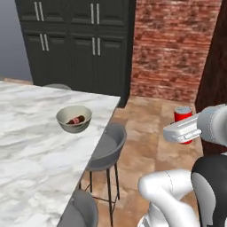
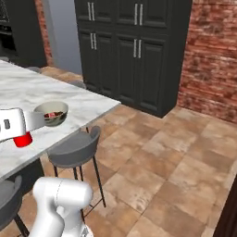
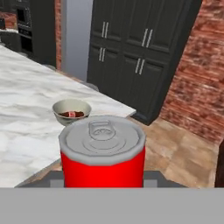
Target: Open the fridge, grab two sodas, and place both sodas inside the bowl with ice on the dining counter.
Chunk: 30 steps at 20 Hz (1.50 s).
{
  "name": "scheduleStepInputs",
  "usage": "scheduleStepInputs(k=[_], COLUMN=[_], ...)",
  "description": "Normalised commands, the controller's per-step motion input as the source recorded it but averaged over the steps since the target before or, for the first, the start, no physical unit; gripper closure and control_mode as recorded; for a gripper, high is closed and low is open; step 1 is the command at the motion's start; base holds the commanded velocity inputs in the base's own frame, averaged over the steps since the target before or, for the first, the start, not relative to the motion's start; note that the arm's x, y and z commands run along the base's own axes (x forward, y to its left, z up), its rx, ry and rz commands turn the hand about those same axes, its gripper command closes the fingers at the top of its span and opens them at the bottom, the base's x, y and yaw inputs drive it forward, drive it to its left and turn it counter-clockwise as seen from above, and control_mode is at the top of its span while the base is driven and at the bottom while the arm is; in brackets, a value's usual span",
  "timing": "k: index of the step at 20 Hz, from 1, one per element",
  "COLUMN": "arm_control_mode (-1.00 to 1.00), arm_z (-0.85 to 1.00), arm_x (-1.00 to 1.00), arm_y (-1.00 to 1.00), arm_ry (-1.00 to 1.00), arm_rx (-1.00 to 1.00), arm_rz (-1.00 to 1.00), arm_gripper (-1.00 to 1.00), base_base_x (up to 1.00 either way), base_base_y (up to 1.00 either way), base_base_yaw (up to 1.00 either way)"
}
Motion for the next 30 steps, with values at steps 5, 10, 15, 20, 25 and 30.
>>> scheduleStepInputs(k=[5, 10, 15, 20, 25, 30], arm_control_mode=[1.0, 1.0, 1.0, 1.0, 1.0, 1.0], arm_z=[0.0, 0.0, 0.0, 0.0, 0.0, 0.0], arm_x=[0.0, 0.0, 0.0, 0.0, 0.0, 0.0], arm_y=[0.0, 0.0, 0.0, 0.0, 0.0, 0.0], arm_ry=[0.0, 0.0, 0.0, 0.0, 0.0, 0.0], arm_rx=[0.0, 0.0, 0.0, 0.0, 0.0, 0.0], arm_rz=[0.0, 0.0, 0.0, 0.0, 0.0, 0.0], arm_gripper=[1.0, 1.0, 1.0, 1.0, 1.0, 1.0], base_base_x=[0.74, 0.76, 0.6, 0.44, 0.65, 0.96], base_base_y=[-0.43, -0.38, -0.29, -0.12, -0.16, -0.29], base_base_yaw=[0.46, 0.48, 0.53, 0.61, 0.56, 0.45])
